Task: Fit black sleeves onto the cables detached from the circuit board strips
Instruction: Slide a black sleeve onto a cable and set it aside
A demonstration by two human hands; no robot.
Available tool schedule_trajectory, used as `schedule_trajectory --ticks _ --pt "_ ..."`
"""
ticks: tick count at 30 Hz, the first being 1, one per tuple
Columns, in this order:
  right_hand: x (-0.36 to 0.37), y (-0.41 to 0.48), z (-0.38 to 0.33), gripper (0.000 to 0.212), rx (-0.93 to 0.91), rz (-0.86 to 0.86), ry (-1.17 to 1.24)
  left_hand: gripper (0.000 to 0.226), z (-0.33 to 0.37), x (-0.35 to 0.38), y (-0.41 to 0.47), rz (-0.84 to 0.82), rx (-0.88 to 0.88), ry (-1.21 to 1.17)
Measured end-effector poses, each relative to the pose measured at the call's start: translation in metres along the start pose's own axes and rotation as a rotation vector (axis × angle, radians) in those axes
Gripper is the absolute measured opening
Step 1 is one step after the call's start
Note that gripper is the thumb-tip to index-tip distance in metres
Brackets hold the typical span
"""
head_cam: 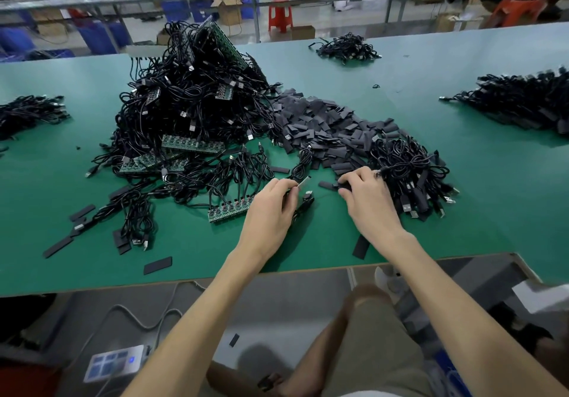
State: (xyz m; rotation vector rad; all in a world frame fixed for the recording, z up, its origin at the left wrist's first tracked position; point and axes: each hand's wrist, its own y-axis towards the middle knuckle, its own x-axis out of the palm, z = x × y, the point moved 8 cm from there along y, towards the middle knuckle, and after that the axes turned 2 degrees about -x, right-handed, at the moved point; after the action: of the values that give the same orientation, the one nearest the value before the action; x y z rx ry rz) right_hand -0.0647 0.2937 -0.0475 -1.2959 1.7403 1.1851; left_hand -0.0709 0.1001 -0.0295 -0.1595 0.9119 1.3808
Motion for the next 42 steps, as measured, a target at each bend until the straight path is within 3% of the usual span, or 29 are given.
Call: schedule_trajectory --ticks 7,11,18,25,29,34,38,42 --pt "-0.019 -0.004 -0.004 0.015 -0.031 0.190 0.097 0.015 -0.001 -0.009 0.002 0.051 -0.013 -0.144" --pt "-0.020 -0.006 -0.007 0.010 -0.051 0.207 0.111 0.013 0.003 -0.004 -0.001 -0.003 -0.016 -0.233" --pt "-0.018 -0.006 -0.007 0.005 -0.069 0.194 0.073 0.009 -0.004 -0.002 0.000 -0.094 -0.107 -0.605" --pt "-0.020 -0.008 -0.007 0.013 -0.073 0.243 0.052 0.017 -0.017 -0.001 0.003 -0.112 -0.165 -0.680" --pt "-0.019 -0.008 -0.012 0.029 -0.099 0.216 0.062 0.022 -0.016 -0.001 0.003 -0.095 -0.167 -0.640" --pt "-0.019 -0.008 -0.012 0.024 -0.151 0.202 0.231 0.032 -0.021 -0.001 0.001 -0.015 -0.223 -0.550" --pt "-0.015 -0.007 -0.011 0.027 -0.181 0.157 0.368 0.028 -0.011 -0.002 -0.003 0.012 -0.134 -0.309" --pt "-0.010 -0.007 -0.009 0.019 -0.187 0.101 0.470 0.027 0.000 0.008 -0.004 -0.085 -0.054 -0.076"
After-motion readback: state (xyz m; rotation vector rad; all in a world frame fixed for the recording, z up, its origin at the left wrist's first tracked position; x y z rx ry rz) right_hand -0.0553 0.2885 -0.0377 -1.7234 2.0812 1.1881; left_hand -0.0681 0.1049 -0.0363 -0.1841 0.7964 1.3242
